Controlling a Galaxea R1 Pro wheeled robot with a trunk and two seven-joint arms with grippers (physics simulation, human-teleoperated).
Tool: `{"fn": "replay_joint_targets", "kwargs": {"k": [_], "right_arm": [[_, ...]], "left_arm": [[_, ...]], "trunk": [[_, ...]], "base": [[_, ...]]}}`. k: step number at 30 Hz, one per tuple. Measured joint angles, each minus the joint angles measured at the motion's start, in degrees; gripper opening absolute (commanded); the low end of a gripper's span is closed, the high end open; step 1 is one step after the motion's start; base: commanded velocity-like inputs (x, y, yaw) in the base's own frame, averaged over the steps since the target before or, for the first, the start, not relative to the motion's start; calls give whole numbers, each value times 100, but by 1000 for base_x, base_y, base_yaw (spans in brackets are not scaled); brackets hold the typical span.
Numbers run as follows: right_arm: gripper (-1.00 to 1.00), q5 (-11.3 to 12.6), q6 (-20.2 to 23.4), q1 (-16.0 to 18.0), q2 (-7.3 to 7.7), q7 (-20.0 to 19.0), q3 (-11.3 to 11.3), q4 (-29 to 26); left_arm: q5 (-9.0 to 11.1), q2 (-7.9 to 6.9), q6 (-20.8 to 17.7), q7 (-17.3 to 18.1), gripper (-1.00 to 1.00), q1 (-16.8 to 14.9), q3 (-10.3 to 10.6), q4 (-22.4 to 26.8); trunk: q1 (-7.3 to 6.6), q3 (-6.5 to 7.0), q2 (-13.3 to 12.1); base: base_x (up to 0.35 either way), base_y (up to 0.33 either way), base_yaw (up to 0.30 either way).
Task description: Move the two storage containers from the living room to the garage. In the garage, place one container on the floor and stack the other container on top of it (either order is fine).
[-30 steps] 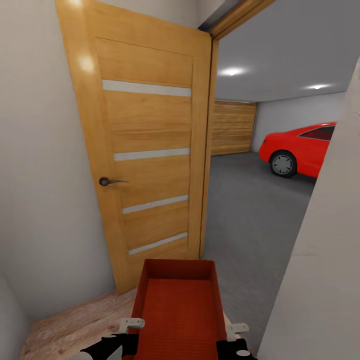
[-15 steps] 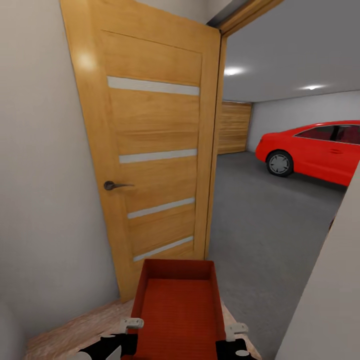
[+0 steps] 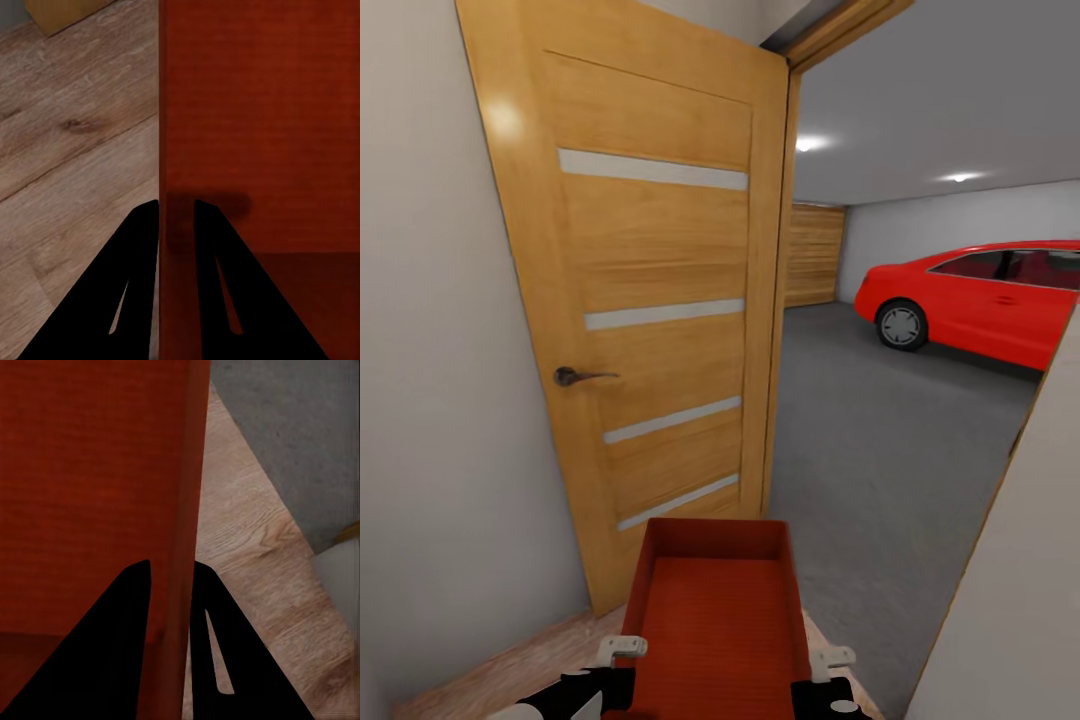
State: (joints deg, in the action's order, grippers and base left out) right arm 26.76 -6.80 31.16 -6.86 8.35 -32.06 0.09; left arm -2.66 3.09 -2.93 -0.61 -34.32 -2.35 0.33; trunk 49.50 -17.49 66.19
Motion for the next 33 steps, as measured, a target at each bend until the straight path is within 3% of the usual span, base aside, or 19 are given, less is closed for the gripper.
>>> {"fn": "replay_joint_targets", "kwargs": {"k": [33], "right_arm": [[-100,-4,2,0,12,-14,3,-2]], "left_arm": [[1,11,1,-14,-100,0,0,-2]], "trunk": [[0,0,0]], "base": [[0,0,-250]]}}
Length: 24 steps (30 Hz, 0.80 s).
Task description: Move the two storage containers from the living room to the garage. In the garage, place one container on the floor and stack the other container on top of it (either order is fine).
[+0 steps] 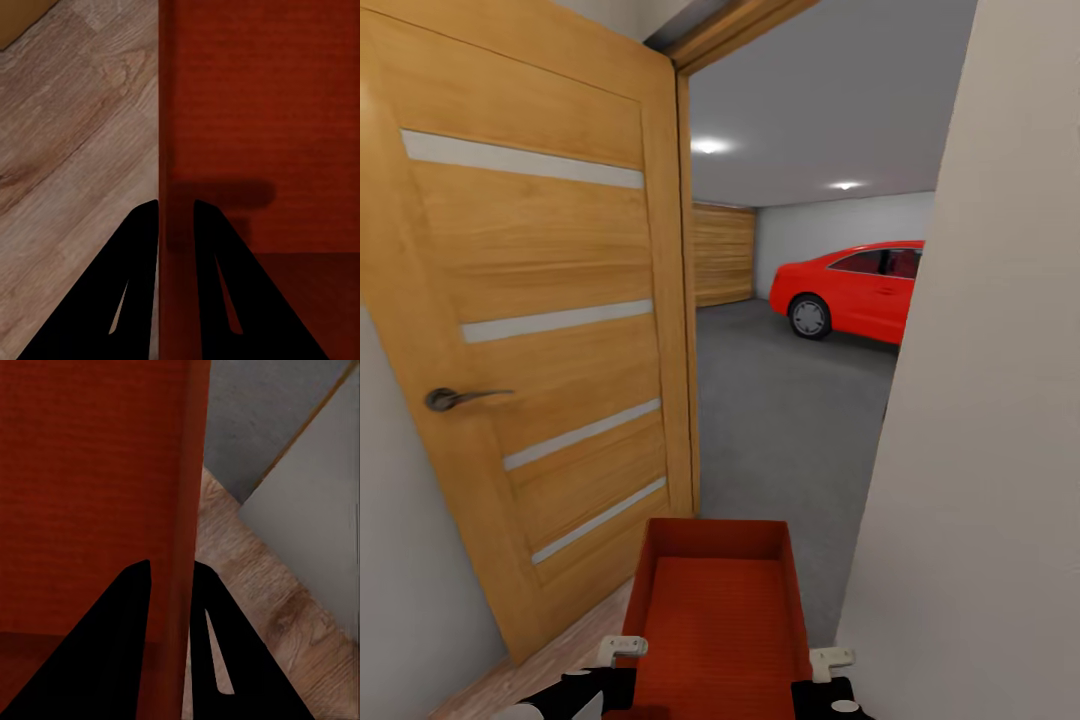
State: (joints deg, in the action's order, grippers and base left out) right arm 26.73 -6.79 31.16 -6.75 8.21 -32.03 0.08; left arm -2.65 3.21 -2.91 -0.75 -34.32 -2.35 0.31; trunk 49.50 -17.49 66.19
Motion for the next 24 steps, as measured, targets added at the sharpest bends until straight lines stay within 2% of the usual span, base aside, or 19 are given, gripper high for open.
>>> {"fn": "replay_joint_targets", "kwargs": {"k": [5,24], "right_arm": [[-100,5,2,-1,13,-19,1,1],[-100,3,1,-1,-2,-4,3,1]], "left_arm": [[0,14,-7,-18,-100,0,2,2],[-2,-4,-9,6,-100,-1,2,5]], "trunk": [[-2,0,0],[-2,0,0]], "base": [[84,114,-55],[203,259,-1]]}}
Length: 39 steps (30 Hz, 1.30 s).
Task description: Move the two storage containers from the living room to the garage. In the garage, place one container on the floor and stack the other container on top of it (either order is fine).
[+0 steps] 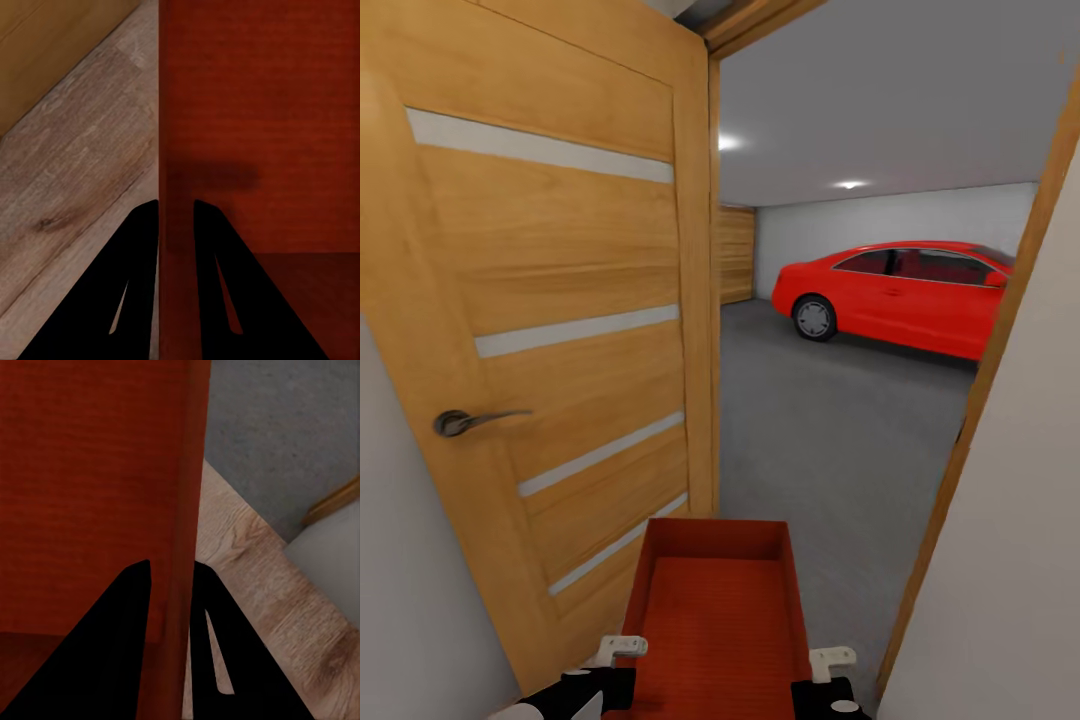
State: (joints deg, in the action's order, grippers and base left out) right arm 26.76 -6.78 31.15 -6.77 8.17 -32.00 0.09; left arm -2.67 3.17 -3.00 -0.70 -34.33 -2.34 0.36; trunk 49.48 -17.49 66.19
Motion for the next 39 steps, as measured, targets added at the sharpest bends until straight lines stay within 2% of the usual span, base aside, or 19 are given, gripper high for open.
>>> {"fn": "replay_joint_targets", "kwargs": {"k": [8,39], "right_arm": [[-100,-2,-1,1,0,4,-3,-1],[-100,0,0,1,3,0,-6,0]], "left_arm": [[2,1,8,-5,-100,1,-1,-4],[1,4,9,-8,-100,1,-3,-7]], "trunk": [[2,0,0],[2,0,0]], "base": [[55,47,-64],[0,0,-229]]}}
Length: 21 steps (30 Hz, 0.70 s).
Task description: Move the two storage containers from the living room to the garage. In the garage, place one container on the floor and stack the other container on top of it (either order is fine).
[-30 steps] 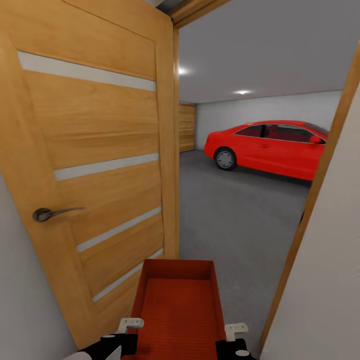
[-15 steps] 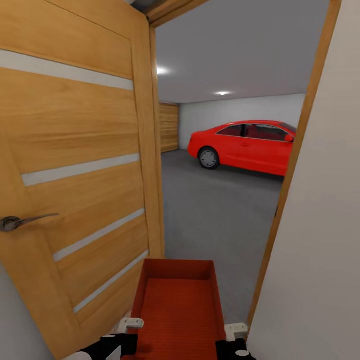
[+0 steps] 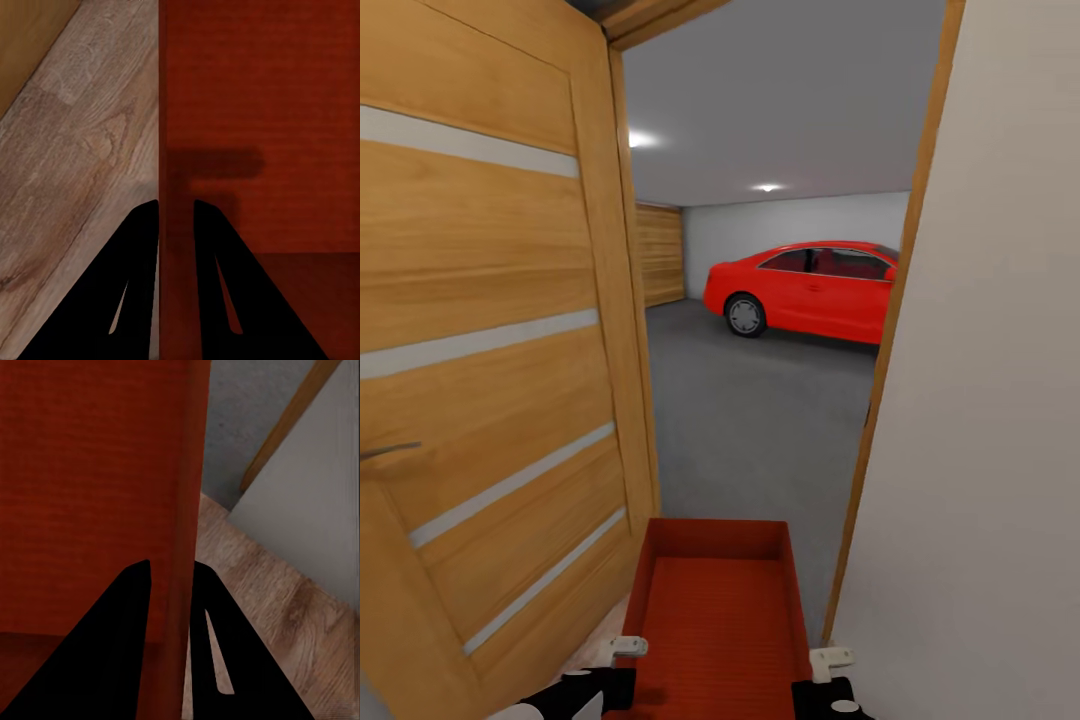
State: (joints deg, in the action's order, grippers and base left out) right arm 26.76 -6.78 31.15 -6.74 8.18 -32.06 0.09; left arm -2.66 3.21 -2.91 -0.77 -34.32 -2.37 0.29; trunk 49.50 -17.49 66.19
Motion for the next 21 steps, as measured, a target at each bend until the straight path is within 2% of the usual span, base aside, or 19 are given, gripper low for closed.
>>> {"fn": "replay_joint_targets", "kwargs": {"k": [4,15,19,21], "right_arm": [[-100,3,1,0,11,-17,-1,0],[-100,1,2,-1,6,-13,1,-1],[-100,3,-1,0,6,-12,0,1],[-100,9,-2,0,8,-12,-6,2]], "left_arm": [[-3,12,-1,-15,-100,0,-4,-2],[-8,5,-1,-7,-100,0,-8,-1],[-6,6,0,-6,-100,0,-6,0],[-5,9,0,-10,-100,0,-6,-2]], "trunk": [[-1,0,0],[-2,0,0],[-1,0,0],[0,0,0]], "base": [[94,143,-58],[181,257,-4],[100,106,-5],[5,5,-208]]}}
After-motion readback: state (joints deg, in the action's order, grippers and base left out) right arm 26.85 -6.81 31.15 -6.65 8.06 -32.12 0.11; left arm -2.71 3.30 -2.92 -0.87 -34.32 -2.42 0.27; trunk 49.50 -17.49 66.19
